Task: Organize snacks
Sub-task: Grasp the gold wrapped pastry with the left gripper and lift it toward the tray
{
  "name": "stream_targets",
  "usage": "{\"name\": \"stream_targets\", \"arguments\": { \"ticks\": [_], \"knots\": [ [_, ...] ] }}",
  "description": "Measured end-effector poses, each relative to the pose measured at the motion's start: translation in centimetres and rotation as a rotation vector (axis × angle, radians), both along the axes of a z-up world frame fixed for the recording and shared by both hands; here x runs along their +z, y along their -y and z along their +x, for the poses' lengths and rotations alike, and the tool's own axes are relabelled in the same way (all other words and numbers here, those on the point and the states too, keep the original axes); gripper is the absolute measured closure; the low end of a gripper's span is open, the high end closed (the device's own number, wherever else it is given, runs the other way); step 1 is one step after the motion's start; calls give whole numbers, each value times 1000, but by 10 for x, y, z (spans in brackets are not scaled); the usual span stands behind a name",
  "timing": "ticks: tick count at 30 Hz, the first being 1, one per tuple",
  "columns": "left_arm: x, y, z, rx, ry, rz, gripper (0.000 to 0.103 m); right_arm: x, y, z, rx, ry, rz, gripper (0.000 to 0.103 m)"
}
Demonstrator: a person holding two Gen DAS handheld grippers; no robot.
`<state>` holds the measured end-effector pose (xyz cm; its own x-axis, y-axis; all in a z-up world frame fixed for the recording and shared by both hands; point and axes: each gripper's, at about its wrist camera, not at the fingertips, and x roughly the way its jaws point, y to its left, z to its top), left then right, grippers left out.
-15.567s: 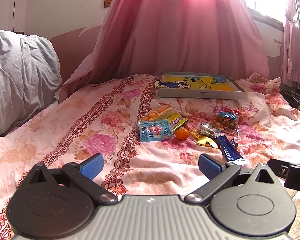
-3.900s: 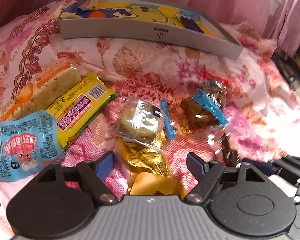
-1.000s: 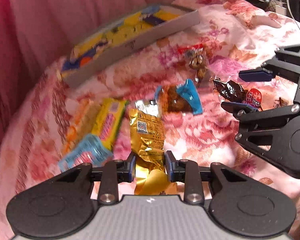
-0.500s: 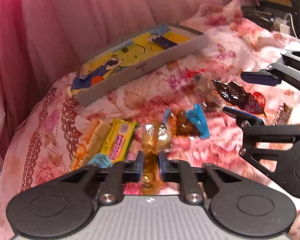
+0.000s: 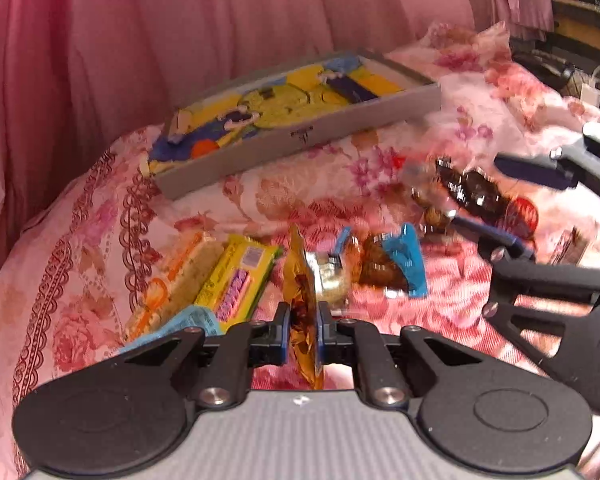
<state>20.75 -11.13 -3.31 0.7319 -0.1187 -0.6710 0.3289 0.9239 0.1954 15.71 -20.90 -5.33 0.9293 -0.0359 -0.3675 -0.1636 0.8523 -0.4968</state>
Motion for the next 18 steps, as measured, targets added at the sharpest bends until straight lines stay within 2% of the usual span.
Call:
{"name": "stream_targets", "arguments": {
  "ticks": [8,18],
  "knots": [
    [22,1,17,23,47,-54,91,7,1,13,5,76,15,57],
    [43,7,37,42,153,-110,91,9,12,38,-29,177,40,57]
  ]
}}
